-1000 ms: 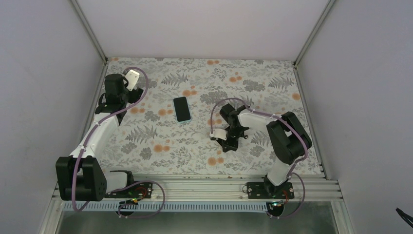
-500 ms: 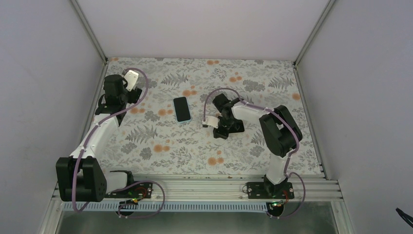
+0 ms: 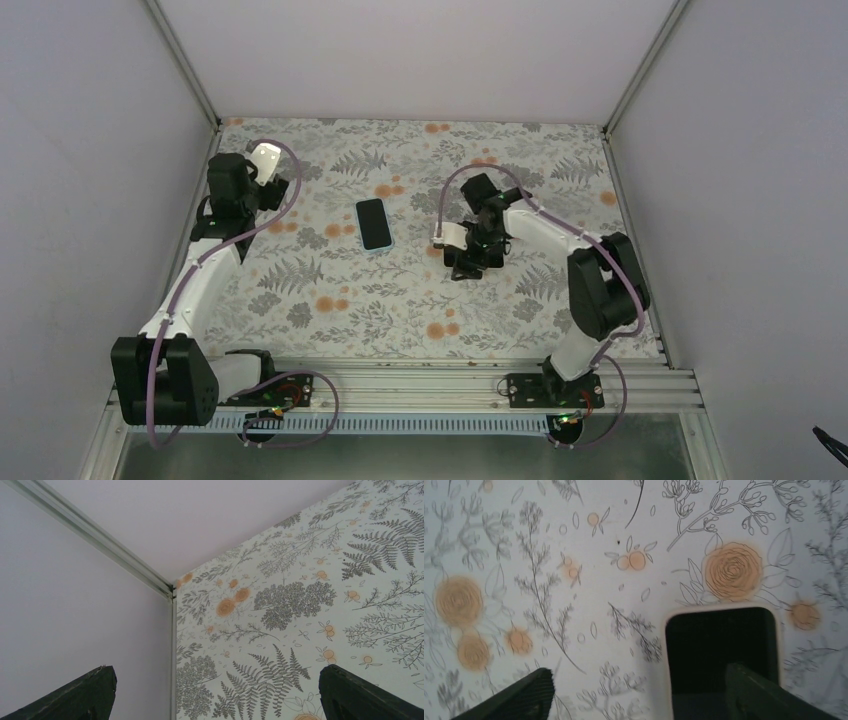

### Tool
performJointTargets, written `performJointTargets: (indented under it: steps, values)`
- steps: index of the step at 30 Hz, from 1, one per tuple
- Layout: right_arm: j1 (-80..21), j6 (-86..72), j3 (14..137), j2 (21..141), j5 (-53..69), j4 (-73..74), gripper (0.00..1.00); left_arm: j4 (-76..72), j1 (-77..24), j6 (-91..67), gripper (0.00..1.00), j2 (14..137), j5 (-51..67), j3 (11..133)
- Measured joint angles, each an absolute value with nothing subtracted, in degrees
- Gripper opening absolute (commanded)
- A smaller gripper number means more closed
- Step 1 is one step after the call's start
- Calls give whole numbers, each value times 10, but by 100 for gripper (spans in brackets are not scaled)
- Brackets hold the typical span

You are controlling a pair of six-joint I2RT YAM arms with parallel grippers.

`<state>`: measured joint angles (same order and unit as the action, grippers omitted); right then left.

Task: Take the phone out of the phone case
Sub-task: Adjust the phone at the center of the board, then pick up the phone at the center of the board.

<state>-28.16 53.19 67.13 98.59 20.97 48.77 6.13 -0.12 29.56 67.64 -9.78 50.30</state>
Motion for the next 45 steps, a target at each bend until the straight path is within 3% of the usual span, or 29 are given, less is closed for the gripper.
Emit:
performJointTargets:
  steps: [9,11,15,23,45]
  values:
    - [-196,661,723,993,170,534,90,64,-1,294,100,676,-89,503]
    - [-168,679,762,1018,169,535,96,66,-1,294,100,676,-85,503]
    - [-138,701,794,1061,159,536,97,66,-1,294,100,672,-84,494]
    - [-138,710,801,1133,155,559,98,78,3,296,100,664,-83,484]
    - [-138,715,755,1124,146,545,99,87,5,293,100,665,-58,484]
